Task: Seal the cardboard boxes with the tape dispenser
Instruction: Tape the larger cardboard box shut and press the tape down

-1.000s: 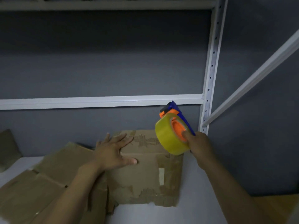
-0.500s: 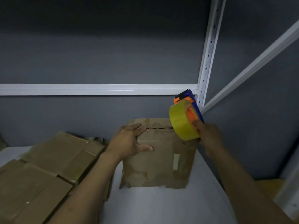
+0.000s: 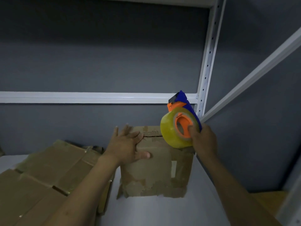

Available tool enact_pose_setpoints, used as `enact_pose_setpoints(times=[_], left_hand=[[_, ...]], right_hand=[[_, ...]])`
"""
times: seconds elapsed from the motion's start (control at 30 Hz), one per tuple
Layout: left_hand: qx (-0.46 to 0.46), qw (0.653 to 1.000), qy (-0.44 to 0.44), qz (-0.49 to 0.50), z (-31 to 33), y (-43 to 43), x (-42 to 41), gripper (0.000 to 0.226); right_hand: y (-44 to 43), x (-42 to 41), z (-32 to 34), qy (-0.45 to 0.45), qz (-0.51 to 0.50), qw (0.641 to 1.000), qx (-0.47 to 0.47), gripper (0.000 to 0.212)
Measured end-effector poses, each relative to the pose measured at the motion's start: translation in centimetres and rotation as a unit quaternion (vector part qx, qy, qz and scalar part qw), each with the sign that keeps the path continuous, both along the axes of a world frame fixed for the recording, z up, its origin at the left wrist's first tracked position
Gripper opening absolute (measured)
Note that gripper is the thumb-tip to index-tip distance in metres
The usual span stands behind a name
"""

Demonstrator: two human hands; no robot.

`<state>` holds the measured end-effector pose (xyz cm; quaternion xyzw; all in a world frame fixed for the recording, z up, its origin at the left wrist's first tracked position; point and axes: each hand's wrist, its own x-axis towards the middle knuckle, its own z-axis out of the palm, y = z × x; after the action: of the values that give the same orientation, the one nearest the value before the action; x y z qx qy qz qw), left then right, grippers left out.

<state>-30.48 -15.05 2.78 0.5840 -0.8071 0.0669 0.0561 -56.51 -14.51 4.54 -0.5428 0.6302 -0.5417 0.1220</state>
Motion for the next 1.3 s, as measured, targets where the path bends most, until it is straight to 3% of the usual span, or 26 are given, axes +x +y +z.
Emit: enact_pose_setpoints(times=[0.17,0.27,0.4,0.47,0.53,0.6,0.67,0.7,0.73,0.77,0.83,0.97,1.13,1.2,1.3], left_hand=[[0.070,0.997,0.013,-0.030,1.4,0.3,-0.2,0.155],[0.049,0.998,-0.002,-0.046,1.3,0.5,0.1,0.152],[0.000,0.999,-0.033,-0.043,1.1,0.4,0.3,0.146],[0.004,0.999,0.010,-0.050,1.0,0.3,0.4,0.132],[-0.013,0.983,0.174,-0.058,1.4,0.8,-0.4,0.106],[-0.029,0.906,0.419,-0.042,2.6,1.4,-1.9,0.072],[0.035,0.769,0.638,-0.005,4.7,1.6,-3.6,0.047],[0.096,0.695,0.712,0.004,5.9,1.6,-4.4,0.046],[0.149,0.633,0.759,0.006,6.8,1.6,-5.0,0.048],[0.181,0.596,0.783,0.004,7.6,1.3,-5.4,0.051],[0.197,0.573,0.795,-0.001,8.7,0.8,-6.1,0.049],[0.162,0.559,0.813,0.019,9.8,0.5,-6.5,0.017],[0.165,0.593,0.788,-0.023,9.8,0.6,-6.0,0.020],[0.143,0.635,0.759,-0.021,10.5,0.9,-5.6,0.020],[0.069,0.737,0.672,0.018,11.7,1.2,-4.7,0.020]], right_hand=[[0.7,1.4,1.9,0.061,-0.003,0.987,-0.151,0.031],[0.1,1.7,2.8,0.074,0.028,0.985,-0.155,0.029],[-1.3,1.7,1.4,0.127,0.068,0.982,-0.124,0.046],[-1.5,1.5,0.6,0.113,0.082,0.984,-0.112,0.049],[-1.7,1.1,0.4,0.075,0.081,0.987,-0.119,0.047],[-1.8,0.5,0.2,0.053,0.079,0.988,-0.125,0.043],[-1.7,0.1,-0.1,0.036,0.080,0.988,-0.128,0.039],[-1.6,-0.1,-0.2,0.031,0.082,0.988,-0.129,0.037],[-1.6,-0.1,-0.2,0.030,0.085,0.987,-0.131,0.037],[-1.4,-0.1,-0.1,0.032,0.091,0.986,-0.136,0.037],[-1.3,0.0,0.2,0.041,0.108,0.983,-0.145,0.040],[-1.5,0.0,1.1,0.044,0.142,0.977,-0.152,0.039],[-2.0,-0.3,3.5,0.097,0.246,0.960,-0.090,0.065],[-2.1,-0.5,4.3,0.131,0.267,0.952,-0.070,0.078],[-2.4,-0.8,5.0,0.206,0.254,0.941,-0.082,0.079]])
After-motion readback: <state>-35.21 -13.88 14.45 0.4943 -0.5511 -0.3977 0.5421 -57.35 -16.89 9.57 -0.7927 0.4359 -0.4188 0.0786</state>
